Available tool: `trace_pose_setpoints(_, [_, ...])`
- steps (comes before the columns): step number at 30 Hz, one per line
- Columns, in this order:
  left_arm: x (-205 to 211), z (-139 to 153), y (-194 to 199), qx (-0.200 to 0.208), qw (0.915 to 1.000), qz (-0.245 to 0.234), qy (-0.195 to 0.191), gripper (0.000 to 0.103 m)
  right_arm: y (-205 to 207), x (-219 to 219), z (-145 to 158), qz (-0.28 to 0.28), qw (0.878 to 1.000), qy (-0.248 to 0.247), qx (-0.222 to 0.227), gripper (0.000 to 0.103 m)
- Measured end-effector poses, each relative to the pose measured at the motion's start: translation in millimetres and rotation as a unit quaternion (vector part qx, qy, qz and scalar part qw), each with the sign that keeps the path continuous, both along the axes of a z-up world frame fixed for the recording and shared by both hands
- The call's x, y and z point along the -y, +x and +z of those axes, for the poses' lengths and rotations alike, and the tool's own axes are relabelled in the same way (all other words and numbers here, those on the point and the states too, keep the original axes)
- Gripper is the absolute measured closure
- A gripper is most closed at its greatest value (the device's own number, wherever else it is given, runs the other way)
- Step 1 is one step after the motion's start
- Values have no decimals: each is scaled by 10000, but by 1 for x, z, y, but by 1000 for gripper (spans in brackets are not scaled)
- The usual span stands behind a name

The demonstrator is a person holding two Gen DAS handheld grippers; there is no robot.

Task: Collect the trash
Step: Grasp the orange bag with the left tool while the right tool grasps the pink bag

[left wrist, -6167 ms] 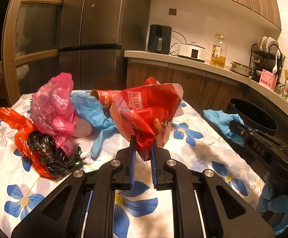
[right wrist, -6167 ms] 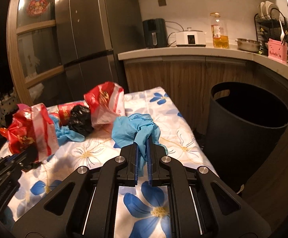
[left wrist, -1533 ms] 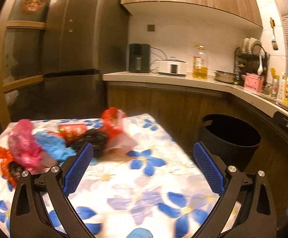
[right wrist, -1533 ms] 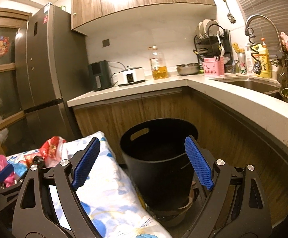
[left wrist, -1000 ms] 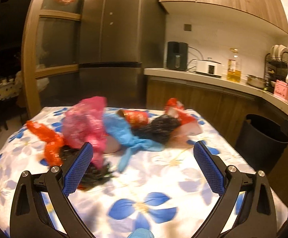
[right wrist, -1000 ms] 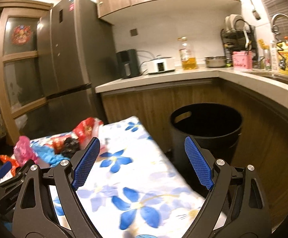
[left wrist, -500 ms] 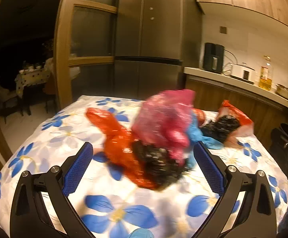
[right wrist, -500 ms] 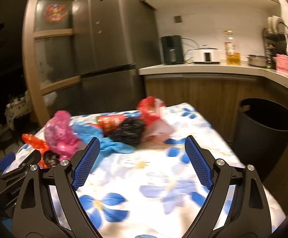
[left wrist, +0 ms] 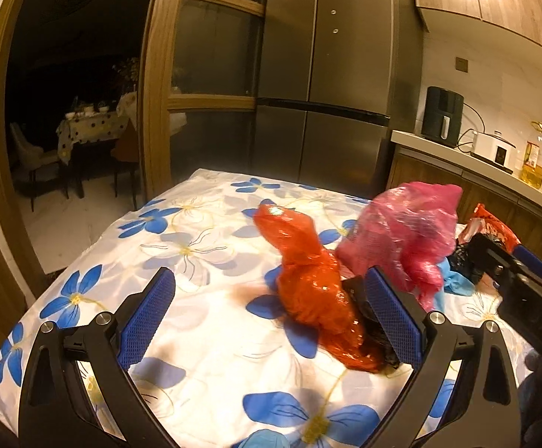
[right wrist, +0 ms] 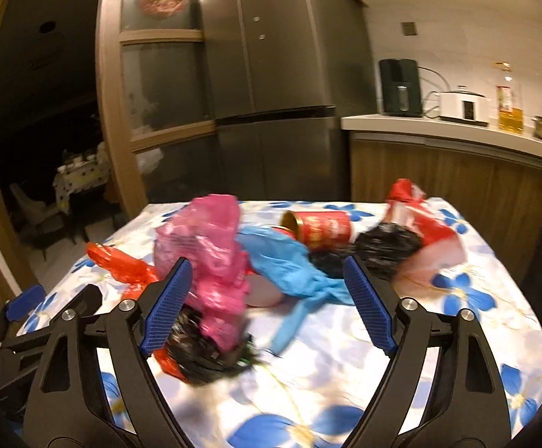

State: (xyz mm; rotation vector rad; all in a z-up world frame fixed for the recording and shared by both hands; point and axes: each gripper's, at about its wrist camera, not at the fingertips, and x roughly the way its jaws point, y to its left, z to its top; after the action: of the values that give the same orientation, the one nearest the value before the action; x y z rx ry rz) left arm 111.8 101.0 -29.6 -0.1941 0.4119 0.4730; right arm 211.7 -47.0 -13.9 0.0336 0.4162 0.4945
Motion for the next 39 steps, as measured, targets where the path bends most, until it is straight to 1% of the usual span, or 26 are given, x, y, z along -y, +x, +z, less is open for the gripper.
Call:
trace_pose_setpoints(6, [-7, 3, 3, 30, 10000, 63, 41, 6, 16, -24, -4, 209, 9997, -50, -116, 39])
trace_pose_setpoints(8, [-10, 3, 5, 16, 9999, 82, 60, 6, 22, -31, -8, 275, 9994, -80, -179, 49])
trace_pose_setpoints(9, [-12, 3, 6, 0, 10000, 85, 40, 6, 24, -33, -10, 313, 9993, -79, -212, 52])
trace_pose_setpoints(10, [-13, 2, 7, -21, 10000, 83, 3, 6, 27, -35, -12, 352, 9990, -86, -262, 61])
trace_pose_setpoints(11, [-14, 1, 8, -31, 10000, 83, -9, 6, 29, -37, -14, 396, 9987, -101, -303, 75])
trace_pose_setpoints(12, [-14, 1, 8, -46, 10000, 83, -14, 6, 30, -39, -16, 429, 9985, -118, -327, 82])
trace_pose_setpoints(14, [-14, 0, 11, -77, 9999, 64, -16, 6, 29, -41, -17, 487, 9982, -137, -312, 89])
trace_pose_setpoints(16, [-14, -1, 15, -104, 9999, 25, -32, 6, 26, -39, -15, 470, 9985, -134, -240, 91])
trace_pose_setpoints(19, [-13, -3, 22, -166, 9998, -67, -105, 6, 21, -27, -8, 362, 9993, 19, -117, 93])
trace_pose_setpoints(22, [-11, -8, 35, -315, 9992, -170, -177, 7, 16, -13, -1, 237, 9996, 143, -39, 94])
trace_pose_setpoints(26, [-15, -16, 54, -552, 9969, -302, -480, 14, 5, 3, 7, 139, 9995, 268, 57, 94])
trace_pose_setpoints(27, [-17, -18, 58, -608, 9959, -338, -574, 17, 3, 5, 8, 124, 9995, 283, 77, 94])
trace_pose_setpoints(28, [-19, -21, 61, -684, 9949, -367, -650, 27, 0, 8, 10, 118, 9994, 301, 93, 94])
trace_pose_setpoints(29, [-21, -24, 65, -778, 9933, -406, -755, 33, -3, 11, 11, 122, 9994, 315, 117, 94])
trace_pose_setpoints(30, [-23, -27, 66, -814, 9920, -445, -854, 37, -5, 13, 12, 117, 9994, 309, 139, 94])
trace_pose_setpoints(32, [-25, -31, 66, -844, 9902, -497, -997, 56, -10, 17, 14, 100, 9994, 288, 165, 94])
trace_pose_setpoints(33, [-25, -33, 66, -839, 9895, -541, -1040, 62, -11, 19, 14, 98, 9994, 283, 169, 94])
trace_pose_setpoints(34, [-25, -33, 66, -830, 9890, -598, -1069, 75, -12, 21, 15, 94, 9994, 275, 164, 94])
trace_pose_setpoints(38, [-20, -32, 62, -788, 9889, -648, -1078, 89, -17, 26, 16, 53, 9995, 246, 178, 94])
trace_pose_setpoints(39, [-21, -31, 60, -757, 9889, -631, -1109, 90, -18, 29, 17, 44, 9995, 248, 178, 94])
